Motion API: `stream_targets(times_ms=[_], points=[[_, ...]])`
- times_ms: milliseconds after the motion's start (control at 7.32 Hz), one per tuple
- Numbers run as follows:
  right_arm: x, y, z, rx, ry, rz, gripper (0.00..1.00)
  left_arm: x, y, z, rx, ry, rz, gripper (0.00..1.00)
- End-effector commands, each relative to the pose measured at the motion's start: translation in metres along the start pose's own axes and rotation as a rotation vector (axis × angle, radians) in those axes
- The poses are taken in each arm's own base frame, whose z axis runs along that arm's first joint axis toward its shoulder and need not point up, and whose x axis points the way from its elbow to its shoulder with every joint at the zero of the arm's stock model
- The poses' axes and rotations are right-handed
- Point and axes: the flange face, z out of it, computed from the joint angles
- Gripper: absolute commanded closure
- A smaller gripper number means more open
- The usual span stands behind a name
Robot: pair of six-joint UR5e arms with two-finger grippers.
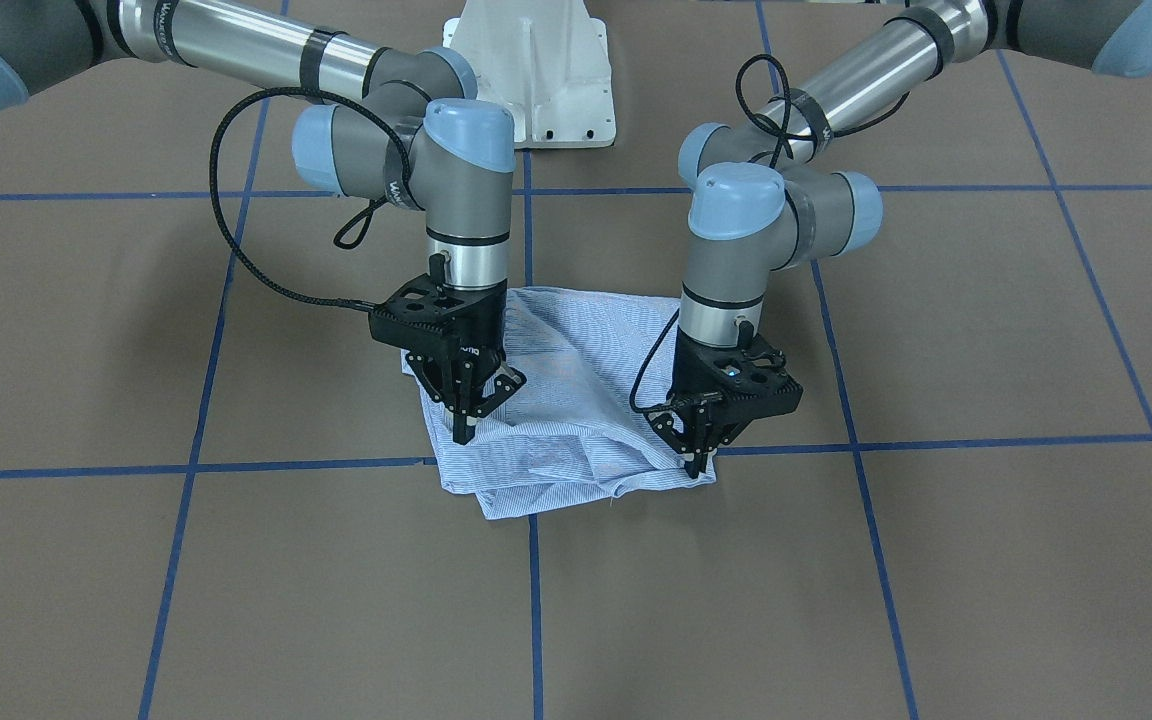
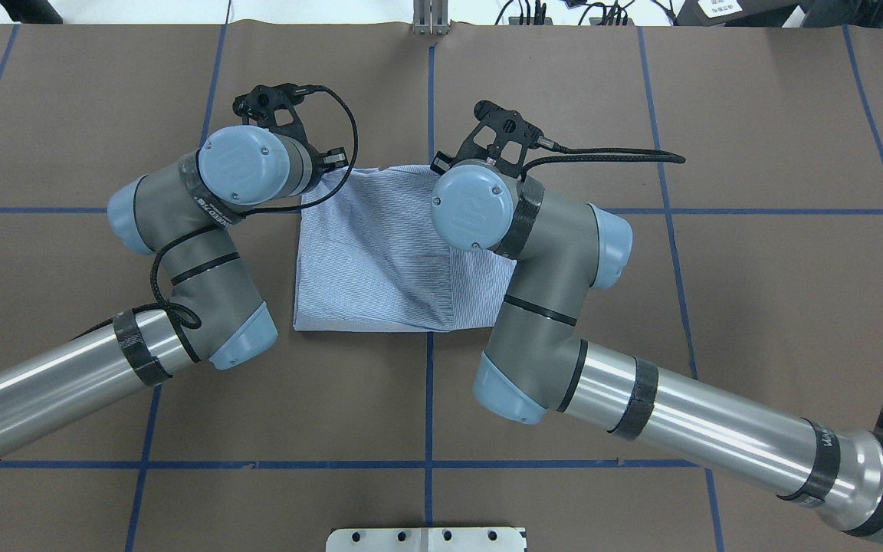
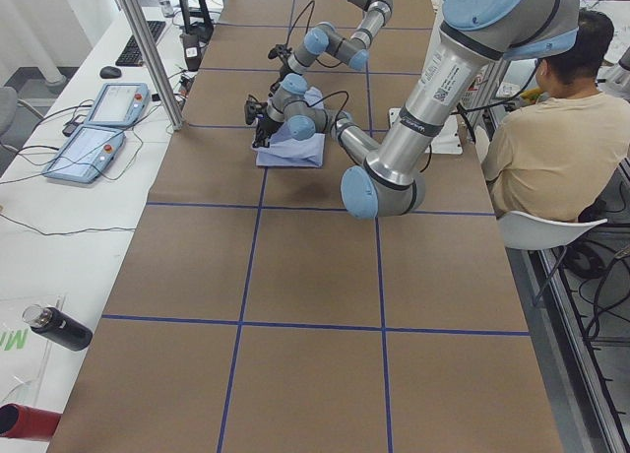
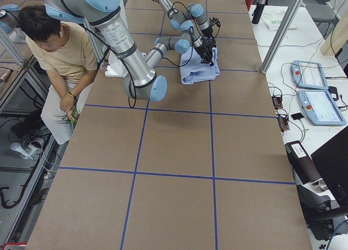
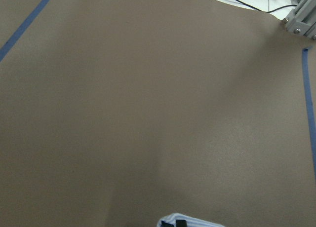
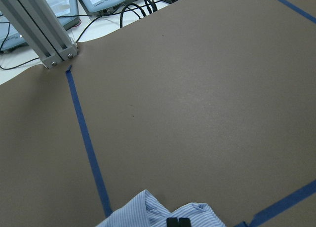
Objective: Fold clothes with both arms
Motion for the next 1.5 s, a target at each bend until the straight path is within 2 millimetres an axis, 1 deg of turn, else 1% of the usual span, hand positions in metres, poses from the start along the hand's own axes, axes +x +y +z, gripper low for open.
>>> stream_targets(times_ms=[0,137,273,410,546,683,819,956,1093,1229,1366], points=[[0.005,-0.011,0.010,-0.028,0.019,-0.036,0.40,-0.013,-0.011,0.003,0.012,0.010,0.078,1.00],[0.006,-0.010,0.010,-0.030,0.021,-0.045,0.04,-0.015,-0.011,0.003,0.013,0.013,0.079,0.73],[0.001,-0.013,0.007,-0.030,0.012,-0.066,0.00,-0.019,-0.009,0.003,0.012,0.014,0.096,0.01],[-0.003,-0.026,0.002,-0.076,0.006,-0.075,0.00,-0.013,-0.014,-0.013,0.007,0.047,0.157,0.00],[-0.002,-0.056,-0.006,-0.174,-0.002,-0.093,0.00,-0.015,-0.032,-0.042,-0.051,0.116,0.218,0.00],[0.011,-0.100,-0.016,-0.242,-0.030,-0.151,0.00,-0.059,-0.035,-0.072,-0.111,0.161,0.276,0.00],[0.053,-0.140,-0.022,-0.311,-0.045,-0.226,0.00,-0.107,-0.043,-0.114,-0.118,0.190,0.376,0.00],[0.107,-0.185,-0.047,-0.355,-0.040,-0.294,0.00,-0.148,-0.051,-0.149,-0.135,0.161,0.446,0.00],[0.161,-0.230,-0.082,-0.402,-0.028,-0.404,0.00,-0.187,-0.061,-0.184,-0.125,0.116,0.522,0.00],[0.222,-0.274,-0.107,-0.448,-0.006,-0.507,0.00,-0.241,-0.080,-0.206,-0.123,0.070,0.594,0.00],[0.285,-0.320,-0.118,-0.485,-0.005,-0.567,0.00,-0.308,-0.108,-0.222,-0.139,0.037,0.694,0.00]])
